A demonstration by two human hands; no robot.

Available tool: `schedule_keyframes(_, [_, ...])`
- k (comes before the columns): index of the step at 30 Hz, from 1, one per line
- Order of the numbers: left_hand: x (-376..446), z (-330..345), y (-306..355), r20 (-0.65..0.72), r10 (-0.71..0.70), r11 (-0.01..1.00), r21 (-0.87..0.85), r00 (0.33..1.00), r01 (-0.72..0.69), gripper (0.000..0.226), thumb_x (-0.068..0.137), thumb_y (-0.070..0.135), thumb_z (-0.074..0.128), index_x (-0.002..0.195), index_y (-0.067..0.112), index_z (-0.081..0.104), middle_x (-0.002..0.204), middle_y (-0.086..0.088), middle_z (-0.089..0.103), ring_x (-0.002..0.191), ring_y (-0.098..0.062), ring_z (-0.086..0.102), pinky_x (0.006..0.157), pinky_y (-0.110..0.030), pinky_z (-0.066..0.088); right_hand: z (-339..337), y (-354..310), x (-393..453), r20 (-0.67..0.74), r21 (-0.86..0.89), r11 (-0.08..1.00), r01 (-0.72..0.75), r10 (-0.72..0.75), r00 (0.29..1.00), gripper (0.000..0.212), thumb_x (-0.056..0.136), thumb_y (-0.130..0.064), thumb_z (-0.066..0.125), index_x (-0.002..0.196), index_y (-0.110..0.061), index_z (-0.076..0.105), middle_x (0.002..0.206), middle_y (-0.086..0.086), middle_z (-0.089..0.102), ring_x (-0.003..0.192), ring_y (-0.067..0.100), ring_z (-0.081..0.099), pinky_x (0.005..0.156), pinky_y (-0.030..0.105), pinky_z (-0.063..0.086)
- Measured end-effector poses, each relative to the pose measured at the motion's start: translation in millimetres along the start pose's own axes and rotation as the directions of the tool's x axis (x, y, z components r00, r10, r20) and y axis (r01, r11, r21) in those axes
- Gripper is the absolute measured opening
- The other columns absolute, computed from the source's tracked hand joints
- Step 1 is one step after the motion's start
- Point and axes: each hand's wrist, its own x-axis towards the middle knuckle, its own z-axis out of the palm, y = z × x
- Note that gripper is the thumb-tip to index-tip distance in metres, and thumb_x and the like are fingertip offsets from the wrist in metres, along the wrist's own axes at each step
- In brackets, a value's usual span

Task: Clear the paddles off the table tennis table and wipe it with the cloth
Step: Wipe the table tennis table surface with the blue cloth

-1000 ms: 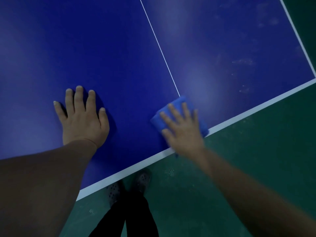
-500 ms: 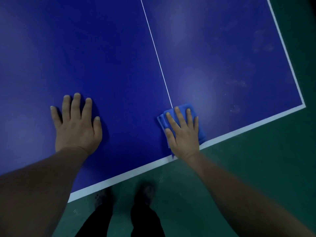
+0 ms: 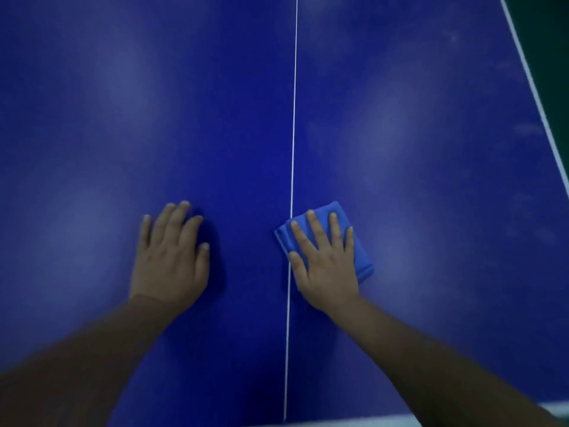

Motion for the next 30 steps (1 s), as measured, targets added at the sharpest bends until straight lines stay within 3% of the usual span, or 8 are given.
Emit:
schedule_keyframes(5, [83,27,70,-0.019,-0.052,0.998,-0.031,0.998,0.051,0.065,0.098,0.042,0.021,0.151,0.008,0.038,0.164,-0.011,0.024,0.153,-0.026,0.014,0.124,-0.051,0.006,-14,8,120,-0.070,0.018,0.997,0.069,-0.068,0.995,0.060,0.101,-0.058,0.023,0.157,-0.038,0.024,0.167,-0.002,0.017,0.154,0.035,0.005,0.121,0.062,0.002])
schedule_keyframes(9, [100,39,86,-0.009,-0.045,0.998,0.035,0.999,0.045,0.067,0.099,0.042,0.021,0.154,0.007,0.030,0.165,-0.014,0.017,0.154,-0.029,0.008,0.124,-0.054,0.005,-35,30,224,-0.053,0.010,0.996,0.083,-0.083,0.995,0.062,0.099,-0.058,0.018,0.158,-0.039,0.017,0.168,-0.004,0.010,0.154,0.035,0.001,0.120,0.061,-0.002])
schedule_keyframes(13, [101,42,83,0.033,-0.043,0.998,0.036,0.999,0.042,0.062,0.100,0.040,0.024,0.152,0.009,0.037,0.164,-0.012,0.024,0.154,-0.028,0.013,0.122,-0.057,0.009,-55,65,305,-0.036,0.006,0.999,-0.053,0.054,0.998,0.060,0.103,-0.055,0.017,0.159,-0.037,0.012,0.169,-0.003,0.004,0.154,0.036,-0.005,0.120,0.063,-0.002])
schedule_keyframes(16, [103,39,85,0.059,-0.056,0.998,0.034,0.997,0.054,0.061,0.099,0.038,0.024,0.149,0.010,0.043,0.161,-0.012,0.030,0.153,-0.028,0.018,0.121,-0.058,0.013,-50,51,298,-0.062,-0.017,0.993,-0.116,0.115,0.991,0.061,0.102,-0.052,0.016,0.160,-0.033,0.012,0.169,0.000,0.004,0.153,0.038,-0.005,0.119,0.066,-0.002])
schedule_keyframes(21, [105,38,83,0.052,-0.046,0.998,0.036,0.998,0.044,0.059,0.096,0.036,0.032,0.145,0.008,0.049,0.158,-0.014,0.036,0.150,-0.031,0.025,0.119,-0.059,0.015,-34,21,245,-0.092,0.016,0.973,0.229,-0.227,0.970,0.060,0.100,-0.052,0.023,0.156,-0.032,0.032,0.165,0.000,0.024,0.153,0.034,0.013,0.119,0.064,0.006])
schedule_keyframes(24, [107,39,83,0.059,-0.035,0.999,0.042,0.998,0.033,0.059,0.095,0.036,0.033,0.145,0.008,0.050,0.158,-0.014,0.036,0.150,-0.032,0.025,0.118,-0.059,0.014,-59,50,330,-0.055,-0.047,0.997,0.063,-0.065,0.996,0.060,0.102,-0.051,0.021,0.159,-0.034,0.018,0.169,-0.002,0.011,0.155,0.032,0.004,0.120,0.062,0.002])
schedule_keyframes(27, [108,40,81,0.063,-0.035,0.998,0.048,0.997,0.032,0.060,0.094,0.036,0.034,0.144,0.007,0.050,0.158,-0.015,0.035,0.150,-0.032,0.024,0.119,-0.059,0.013,-68,63,372,-0.034,0.026,0.991,-0.128,0.129,0.991,0.061,0.103,-0.052,0.017,0.160,-0.032,0.010,0.169,-0.001,0.002,0.154,0.033,-0.004,0.120,0.063,-0.002])
schedule_keyframes(30, [108,41,80,0.065,-0.027,0.998,0.053,0.998,0.023,0.061,0.093,0.036,0.035,0.144,0.006,0.049,0.158,-0.016,0.034,0.150,-0.033,0.023,0.119,-0.061,0.013,-44,33,318,-0.146,0.011,0.998,-0.054,0.055,0.988,0.062,0.100,-0.053,0.018,0.159,-0.032,0.021,0.168,0.001,0.013,0.154,0.035,0.006,0.119,0.064,0.003])
